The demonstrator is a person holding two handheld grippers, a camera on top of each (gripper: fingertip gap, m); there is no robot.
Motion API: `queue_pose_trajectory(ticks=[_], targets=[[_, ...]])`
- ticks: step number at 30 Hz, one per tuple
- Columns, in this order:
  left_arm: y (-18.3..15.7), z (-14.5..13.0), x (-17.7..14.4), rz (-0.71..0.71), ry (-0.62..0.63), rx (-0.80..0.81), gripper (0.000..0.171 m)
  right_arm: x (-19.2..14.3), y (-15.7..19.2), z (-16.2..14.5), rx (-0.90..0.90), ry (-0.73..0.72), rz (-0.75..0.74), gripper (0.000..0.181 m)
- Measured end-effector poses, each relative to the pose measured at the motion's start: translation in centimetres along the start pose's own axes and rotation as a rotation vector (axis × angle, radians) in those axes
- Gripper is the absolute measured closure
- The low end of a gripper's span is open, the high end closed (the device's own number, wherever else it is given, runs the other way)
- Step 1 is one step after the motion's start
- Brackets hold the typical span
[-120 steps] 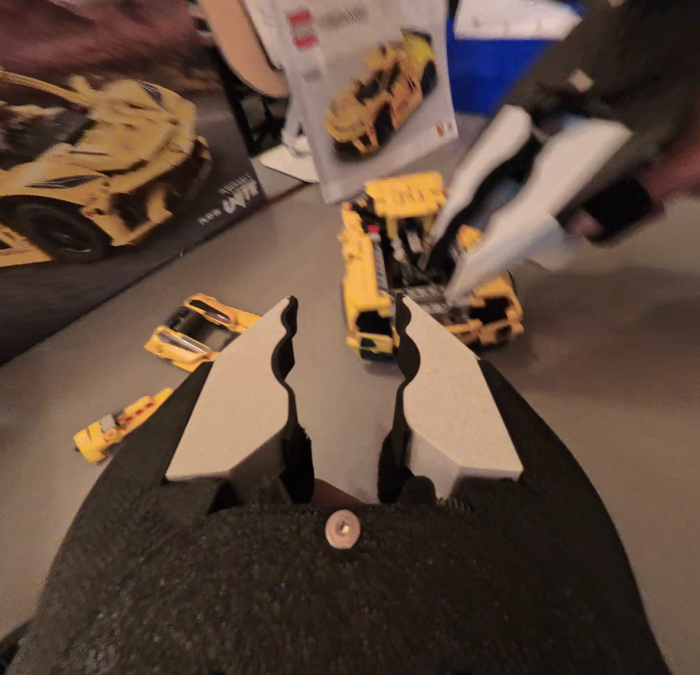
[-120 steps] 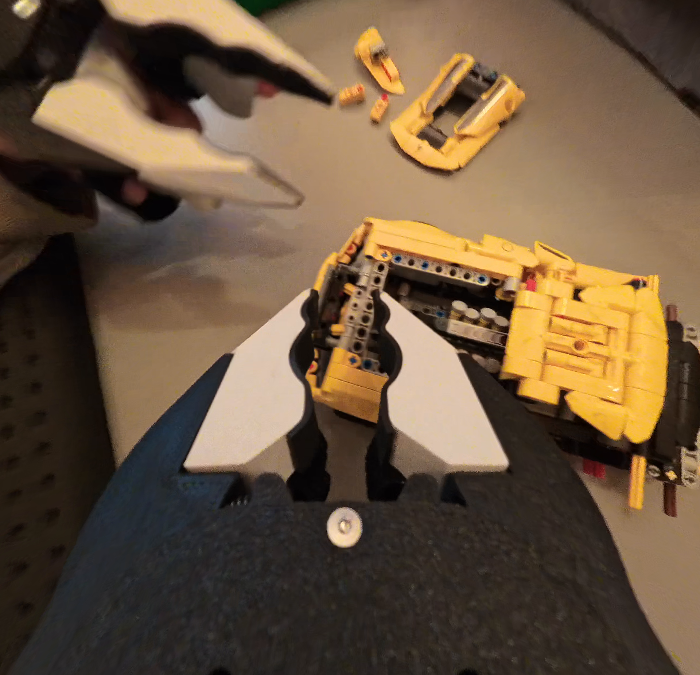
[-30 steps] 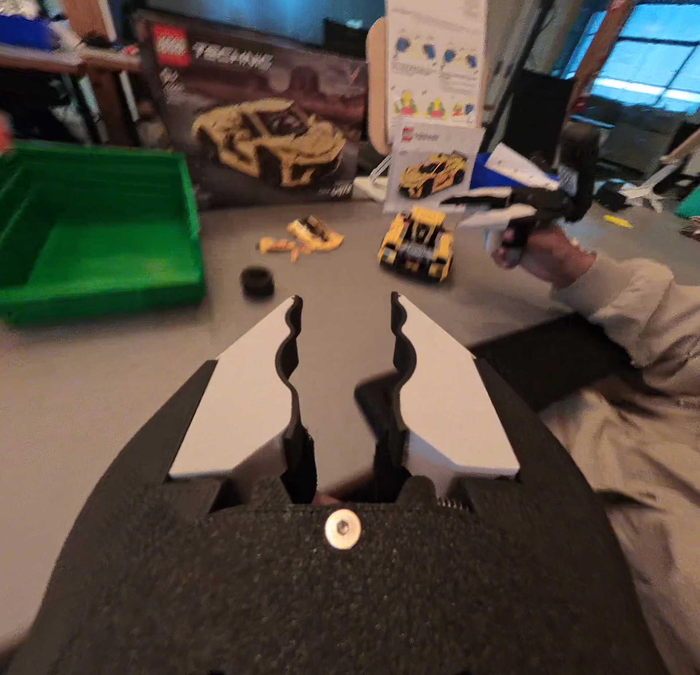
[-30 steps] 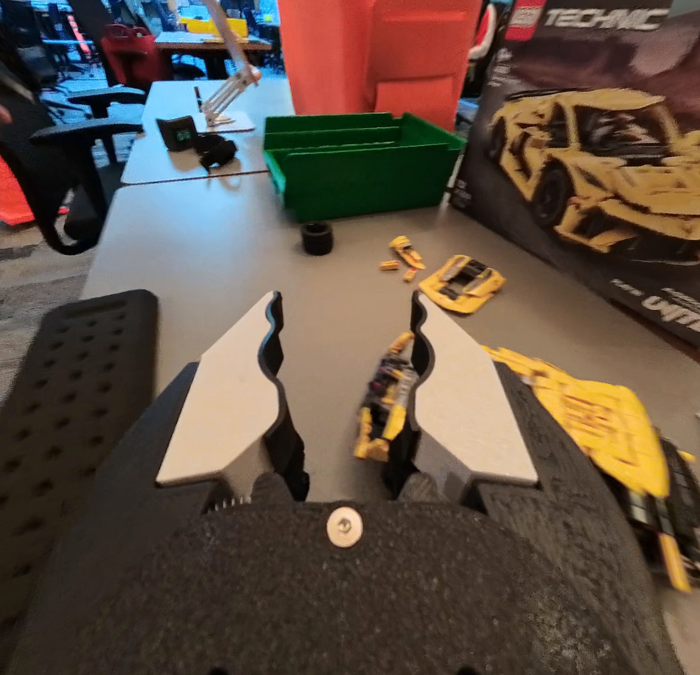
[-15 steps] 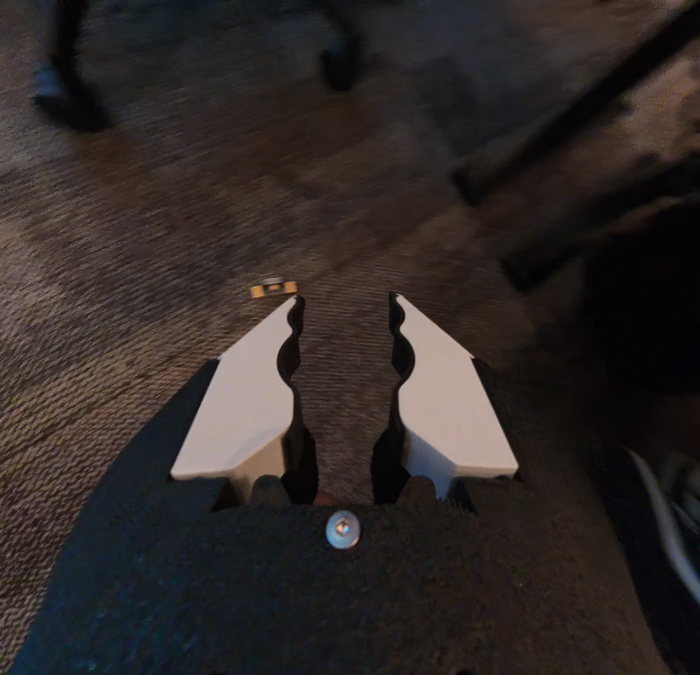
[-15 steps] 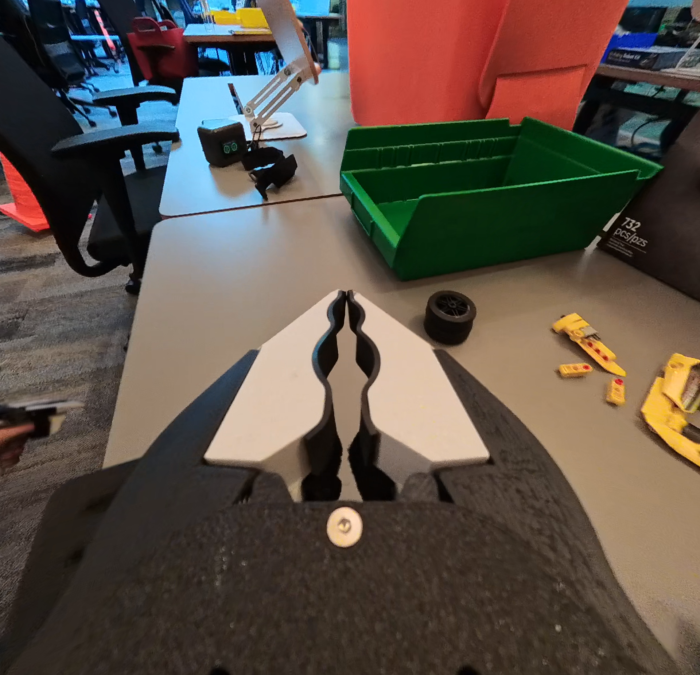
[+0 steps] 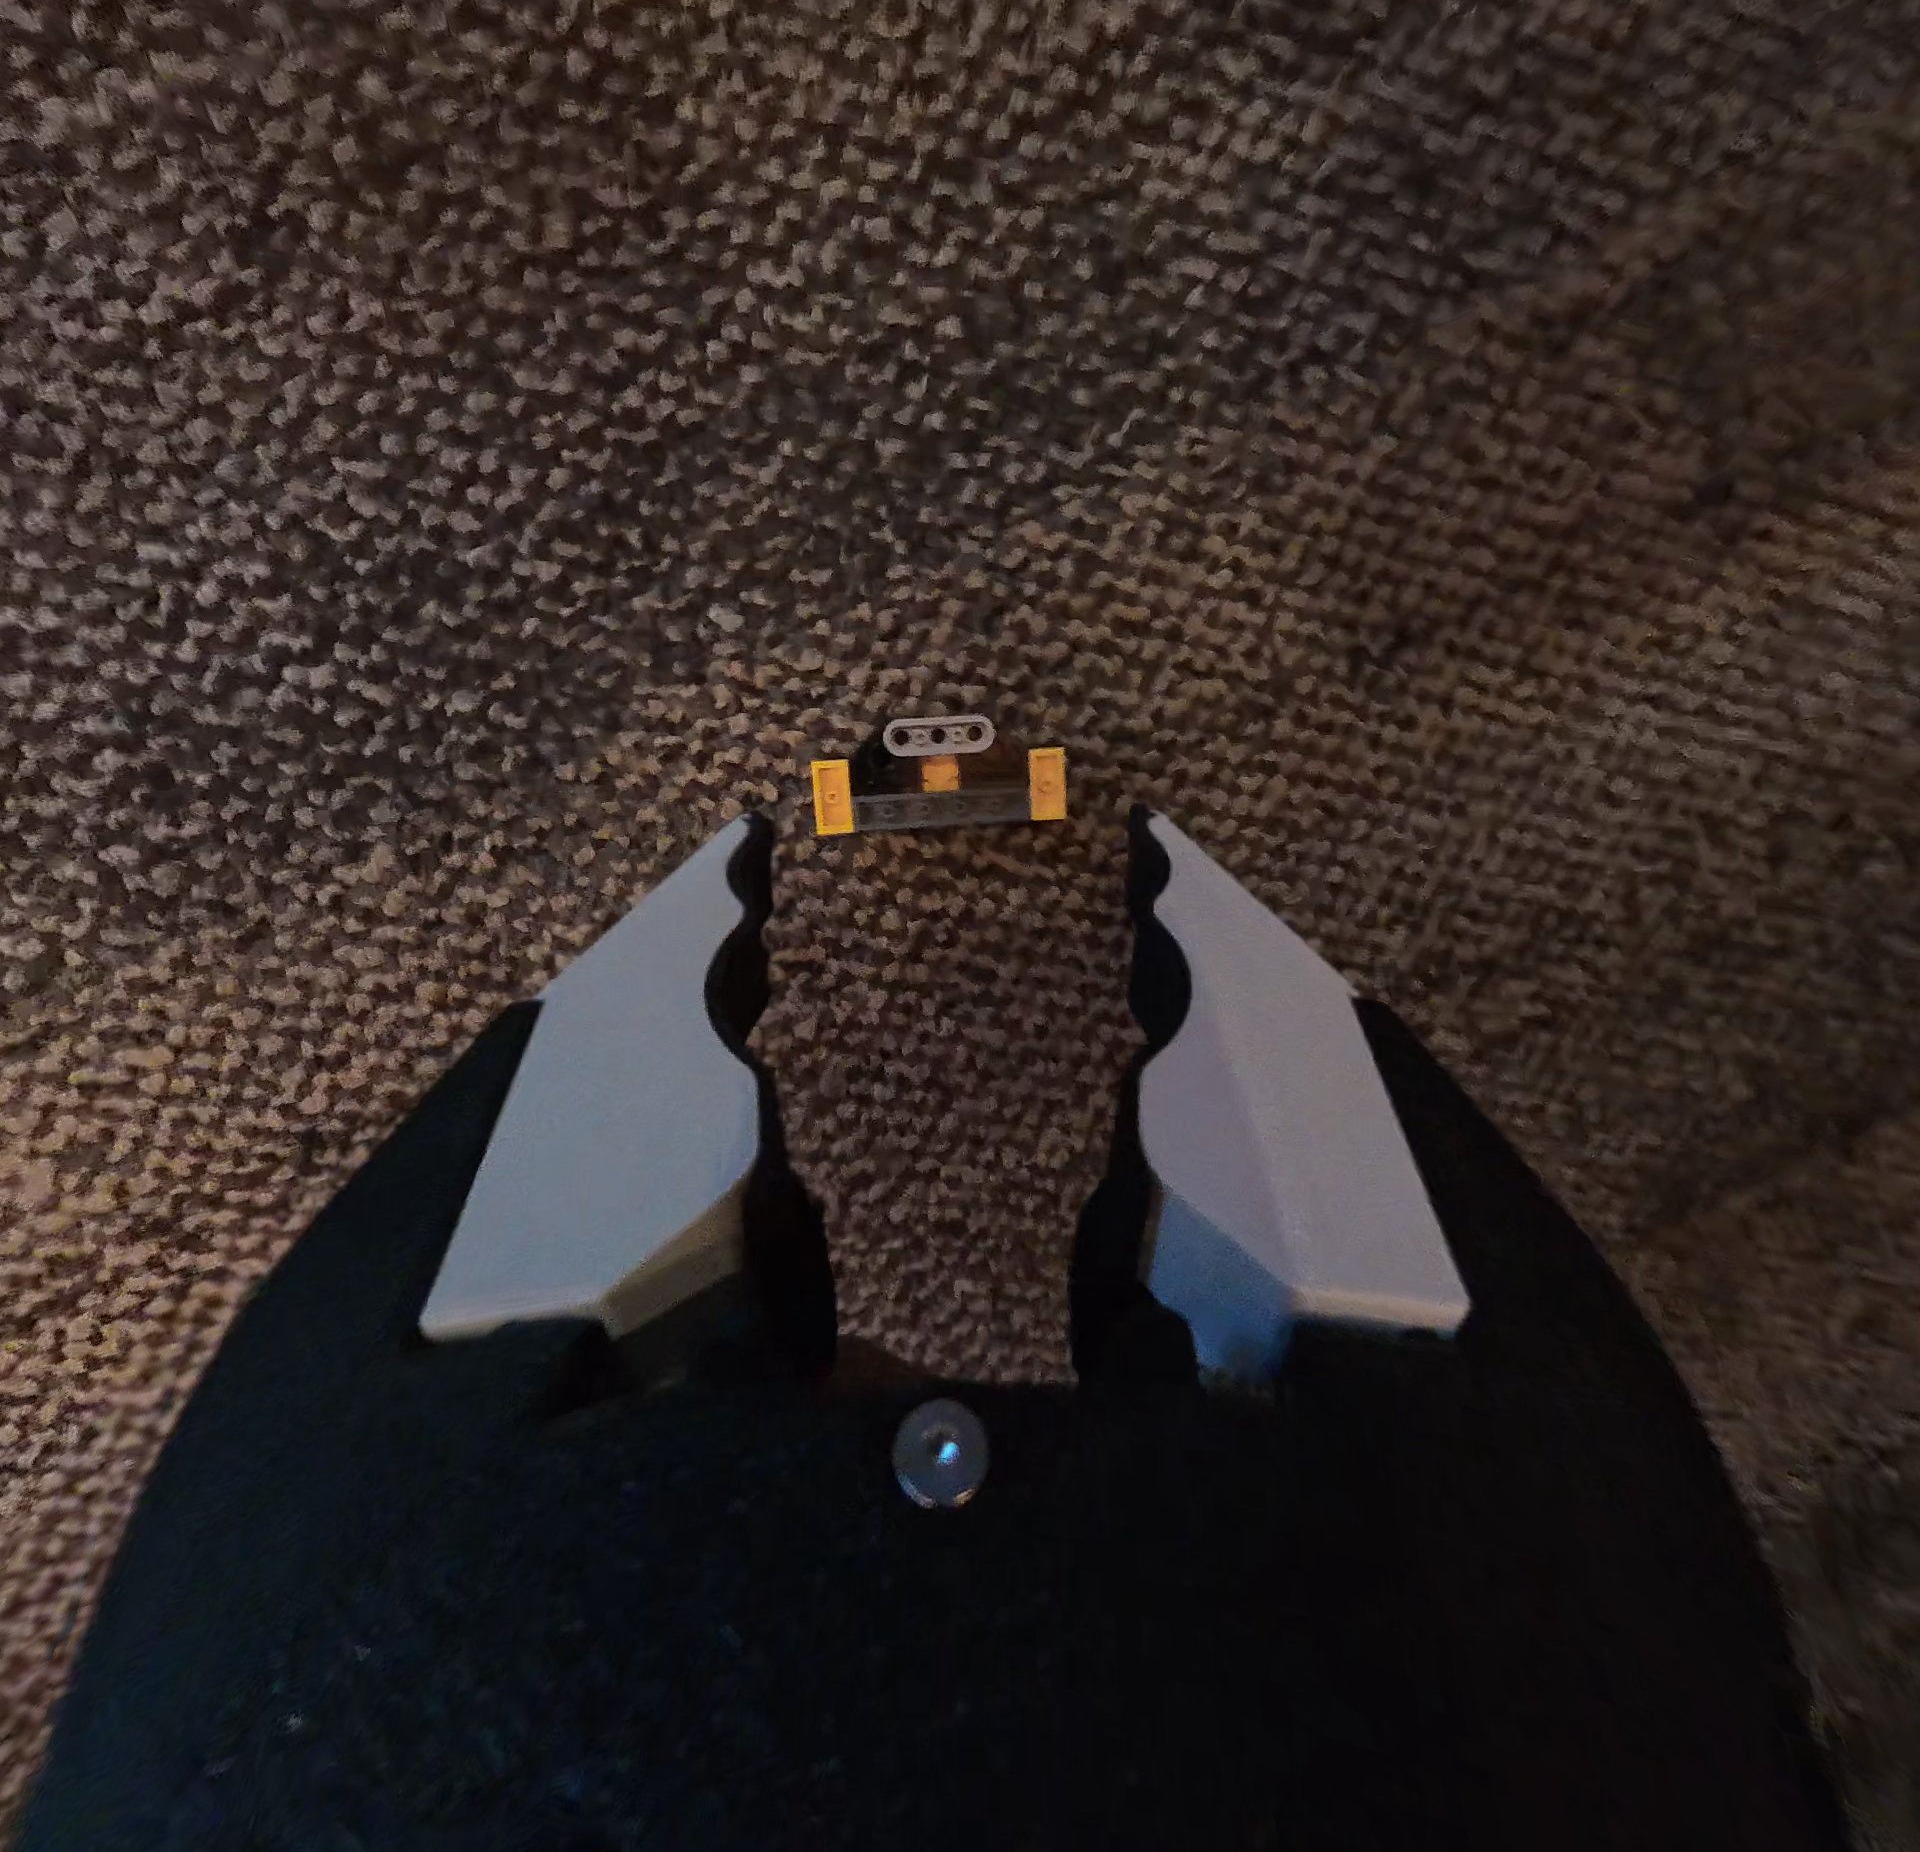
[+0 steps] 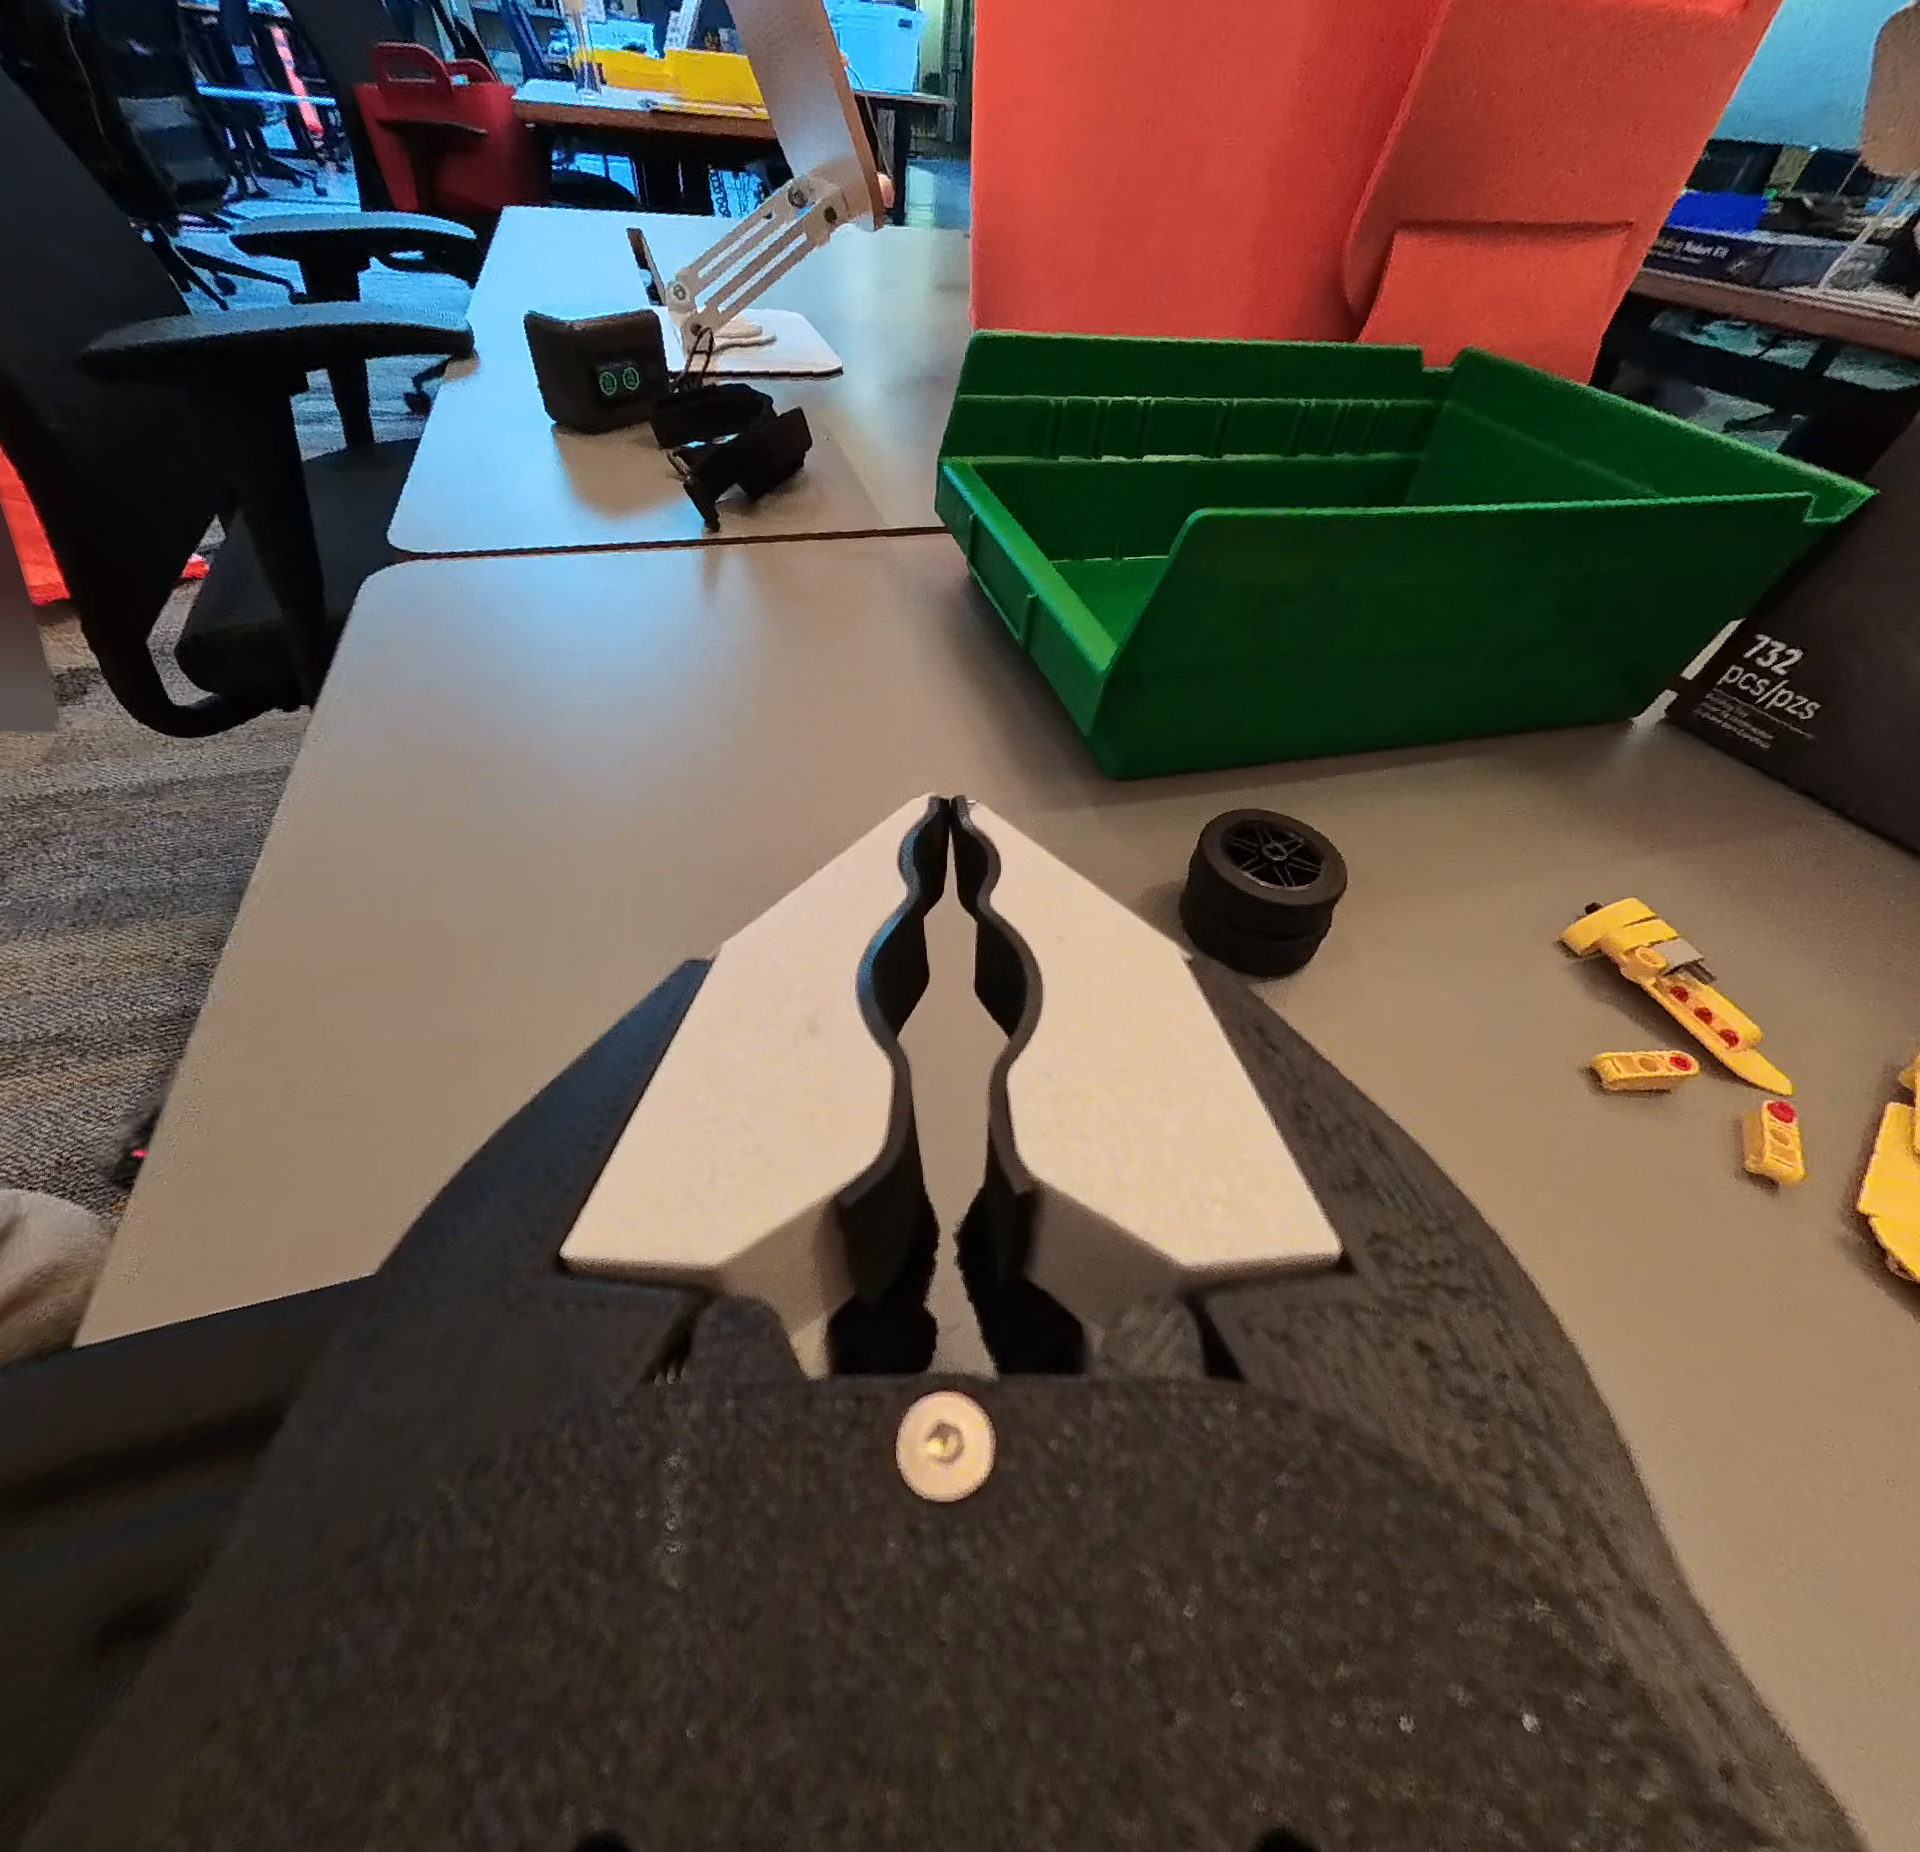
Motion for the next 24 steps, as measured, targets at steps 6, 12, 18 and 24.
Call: queue_pose_trajectory(ticks=[6, 12, 18, 24], targets=[[-0.6, -1.5, 2.4, 0.139, 0.001, -0.088, 0.089, 0.0, -0.5, -0.3, 0.045, 0.006, -0.013, 0.181], [-0.6, -1.5, 3.1, 0.208, 0.022, -0.108, 0.093, 0.2, -0.2, -0.7, 0.024, 0.03, 0.003, 0.181], [-0.9, -1.4, 1.6, 0.077, 0.026, -0.021, 0.115, 0.1, -0.3, -0.2, 0.037, -0.002, 0.002, 0.181], [-6.6, 7.0, -9.7, -0.194, -0.262, 0.064, 0.115, 0.1, 0.5, 0.6, -0.011, -0.029, 0.025, 0.181]])
Point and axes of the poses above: each gripper's, where its closed fingertips meet, x out along the fingers, z out of its top, y = z × x across the jaws, the point moved 2 cm from there along -x, back along the fingers, and after that the axes turned 13 degrees about -y, right-handed, at the moved point
